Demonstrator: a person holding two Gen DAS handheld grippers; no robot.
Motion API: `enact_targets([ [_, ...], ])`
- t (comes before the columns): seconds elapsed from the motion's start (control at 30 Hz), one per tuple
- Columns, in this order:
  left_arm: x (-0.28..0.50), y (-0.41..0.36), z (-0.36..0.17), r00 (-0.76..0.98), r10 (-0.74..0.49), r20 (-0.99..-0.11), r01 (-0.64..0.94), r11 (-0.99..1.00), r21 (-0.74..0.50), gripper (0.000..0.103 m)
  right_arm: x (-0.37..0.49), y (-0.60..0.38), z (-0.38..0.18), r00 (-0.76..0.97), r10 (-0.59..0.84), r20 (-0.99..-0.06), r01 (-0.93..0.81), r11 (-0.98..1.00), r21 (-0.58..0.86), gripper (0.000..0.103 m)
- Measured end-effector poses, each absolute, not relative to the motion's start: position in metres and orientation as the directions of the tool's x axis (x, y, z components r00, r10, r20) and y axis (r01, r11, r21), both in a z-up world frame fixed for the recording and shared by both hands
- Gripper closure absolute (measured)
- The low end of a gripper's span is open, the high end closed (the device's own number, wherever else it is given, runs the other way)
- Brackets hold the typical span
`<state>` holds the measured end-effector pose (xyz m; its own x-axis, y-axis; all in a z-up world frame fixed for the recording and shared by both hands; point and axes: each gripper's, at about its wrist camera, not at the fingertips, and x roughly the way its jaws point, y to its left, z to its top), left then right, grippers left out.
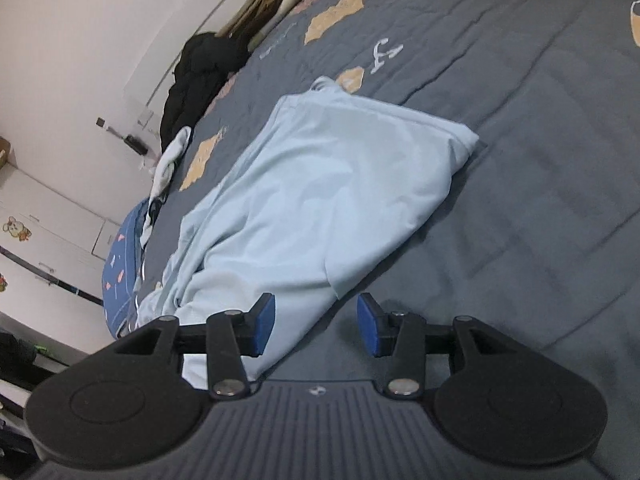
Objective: Fold clothes
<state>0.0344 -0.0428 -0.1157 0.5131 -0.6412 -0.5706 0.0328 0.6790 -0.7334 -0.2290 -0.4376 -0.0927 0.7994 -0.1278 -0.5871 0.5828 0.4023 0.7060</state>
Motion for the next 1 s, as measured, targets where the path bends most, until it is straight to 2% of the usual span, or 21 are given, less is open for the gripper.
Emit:
enact_targets([
  [0.4,0.046,-0.062,-0.12,0.568,-0.624,-0.537,0.016,0.66,-0.751,0.059,-0.23,-0.446,-0.104,0.796,-0.127,-0.592,0.588,0.391,0.708,0.057],
  [0.43,0.046,-0.063,-0.12,0.574,-0.617,-0.538,0.016,0.666,-0.746,0.063,-0.231,-0.448,-0.105,0.798,-0.129,-0.589,0.587,0.386,0.712,0.057],
  [0.47,0.045,-0.064,-0.12,0.582,-0.607,-0.542,0.015,0.674,-0.738,0.083,-0.231,-0.449,-0.106,0.798,-0.133,-0.587,0.588,0.38,0.714,0.057],
  [0.5,0.045,-0.064,-0.121,0.588,-0.597,-0.546,0.011,0.68,-0.733,0.094,-0.232,-0.45,-0.106,0.799,-0.137,-0.586,0.59,0.375,0.716,0.057],
  [0.57,0.045,-0.062,-0.121,0.598,-0.583,-0.549,0.001,0.686,-0.728,0.099,-0.234,-0.452,-0.107,0.8,-0.146,-0.582,0.591,0.364,0.72,0.057],
  [0.83,0.044,-0.06,-0.118,0.6,-0.578,-0.553,0.001,0.692,-0.722,0.099,-0.244,-0.463,-0.108,0.791,-0.199,-0.579,0.611,0.316,0.725,0.053],
  [1.0,0.045,-0.061,-0.118,0.597,-0.575,-0.559,-0.004,0.695,-0.719,0.099,-0.25,-0.473,-0.121,0.816,-0.201,-0.542,0.577,0.224,0.786,0.048],
])
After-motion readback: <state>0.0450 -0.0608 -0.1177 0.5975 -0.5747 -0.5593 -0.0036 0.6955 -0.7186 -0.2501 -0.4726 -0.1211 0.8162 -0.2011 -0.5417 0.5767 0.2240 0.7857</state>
